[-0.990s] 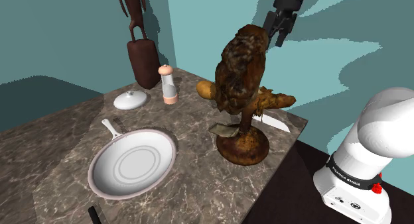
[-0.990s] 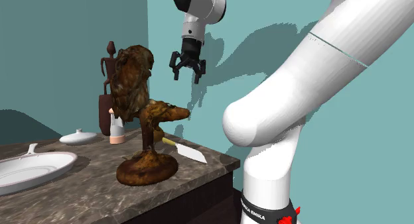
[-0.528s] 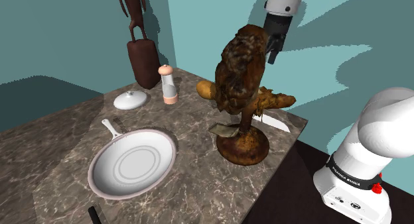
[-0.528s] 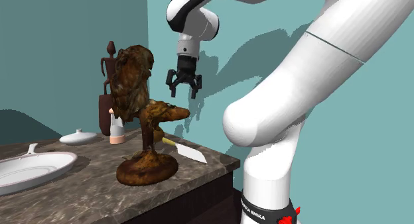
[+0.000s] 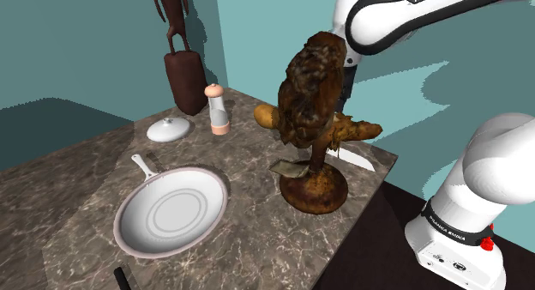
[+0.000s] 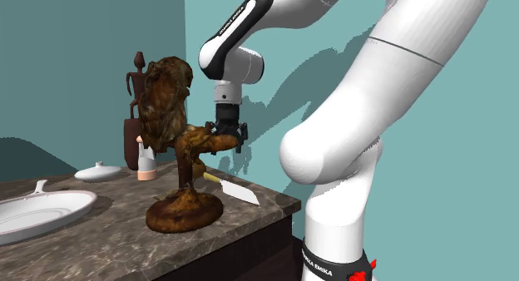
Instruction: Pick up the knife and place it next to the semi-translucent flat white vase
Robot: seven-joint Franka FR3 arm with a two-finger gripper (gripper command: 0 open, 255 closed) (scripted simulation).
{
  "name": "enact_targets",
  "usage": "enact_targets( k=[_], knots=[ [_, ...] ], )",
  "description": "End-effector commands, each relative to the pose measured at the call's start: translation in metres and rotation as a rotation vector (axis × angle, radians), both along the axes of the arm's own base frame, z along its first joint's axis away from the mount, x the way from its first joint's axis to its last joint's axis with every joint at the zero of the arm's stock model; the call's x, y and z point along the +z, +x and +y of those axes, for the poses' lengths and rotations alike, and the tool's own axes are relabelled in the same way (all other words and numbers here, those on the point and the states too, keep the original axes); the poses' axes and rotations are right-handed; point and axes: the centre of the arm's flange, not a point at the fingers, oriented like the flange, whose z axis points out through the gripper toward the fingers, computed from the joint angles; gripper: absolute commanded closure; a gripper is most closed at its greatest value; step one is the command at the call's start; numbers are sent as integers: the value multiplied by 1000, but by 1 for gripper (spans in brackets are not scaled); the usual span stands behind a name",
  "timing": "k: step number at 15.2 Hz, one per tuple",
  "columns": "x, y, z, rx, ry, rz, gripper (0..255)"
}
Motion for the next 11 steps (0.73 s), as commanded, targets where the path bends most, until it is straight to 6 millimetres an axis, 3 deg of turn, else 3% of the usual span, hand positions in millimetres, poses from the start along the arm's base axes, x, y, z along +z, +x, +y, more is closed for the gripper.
enact_targets(
  k=[1,4,11],
  knots=[
    [-30,4,2,9,-12,13,0],
    [-69,9,6,22,-30,35,0],
    [-103,8,7,22,-31,36,0]
  ],
)
